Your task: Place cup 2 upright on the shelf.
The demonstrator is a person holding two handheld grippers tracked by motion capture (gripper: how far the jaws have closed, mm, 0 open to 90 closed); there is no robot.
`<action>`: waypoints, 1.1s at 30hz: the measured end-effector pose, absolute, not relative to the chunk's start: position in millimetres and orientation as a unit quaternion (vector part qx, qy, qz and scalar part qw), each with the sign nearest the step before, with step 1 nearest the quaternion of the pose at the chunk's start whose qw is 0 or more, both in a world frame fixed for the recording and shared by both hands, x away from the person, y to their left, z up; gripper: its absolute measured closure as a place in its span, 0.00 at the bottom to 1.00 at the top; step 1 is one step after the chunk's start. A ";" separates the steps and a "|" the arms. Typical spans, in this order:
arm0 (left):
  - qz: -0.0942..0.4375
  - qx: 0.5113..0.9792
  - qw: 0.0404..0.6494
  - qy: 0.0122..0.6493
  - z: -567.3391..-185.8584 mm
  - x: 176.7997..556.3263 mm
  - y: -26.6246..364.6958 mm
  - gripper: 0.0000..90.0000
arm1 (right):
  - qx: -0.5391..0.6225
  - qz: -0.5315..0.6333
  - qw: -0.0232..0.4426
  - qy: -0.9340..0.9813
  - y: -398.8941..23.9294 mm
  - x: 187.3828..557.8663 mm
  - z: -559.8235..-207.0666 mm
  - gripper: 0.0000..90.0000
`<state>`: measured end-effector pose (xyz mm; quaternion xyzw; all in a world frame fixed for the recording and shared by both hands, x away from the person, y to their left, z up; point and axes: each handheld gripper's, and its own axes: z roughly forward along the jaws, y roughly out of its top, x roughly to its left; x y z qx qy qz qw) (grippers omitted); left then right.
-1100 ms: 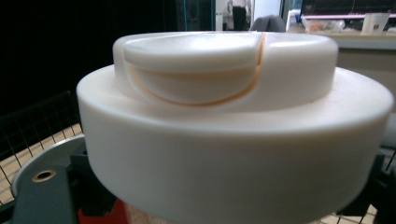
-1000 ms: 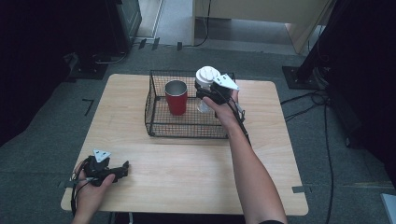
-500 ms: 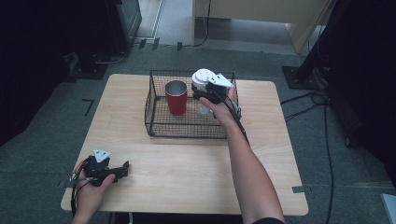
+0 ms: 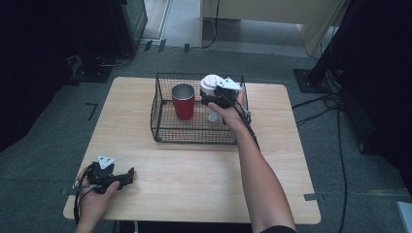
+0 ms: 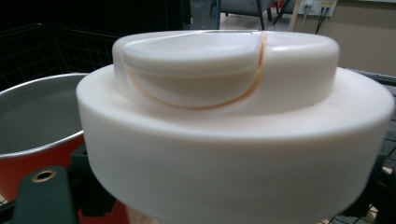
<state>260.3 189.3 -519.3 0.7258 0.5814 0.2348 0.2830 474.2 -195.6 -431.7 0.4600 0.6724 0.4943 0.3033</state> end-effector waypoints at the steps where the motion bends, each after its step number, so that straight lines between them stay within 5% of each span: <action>1: 0.235 0.726 0.283 0.581 -519.3 260.2 189.3 0.00 | 0.459 0.497 0.302 0.672 -195.6 474.4 -431.4 0.17; 21: 0.235 0.726 0.283 0.581 -519.3 260.3 189.3 0.00 | 0.454 0.464 0.283 0.706 -194.2 473.0 -428.9 0.15; 33: 0.234 0.726 0.283 0.581 -519.3 260.3 189.2 0.00 | 0.448 0.423 0.262 0.743 -200.5 465.4 -418.6 0.01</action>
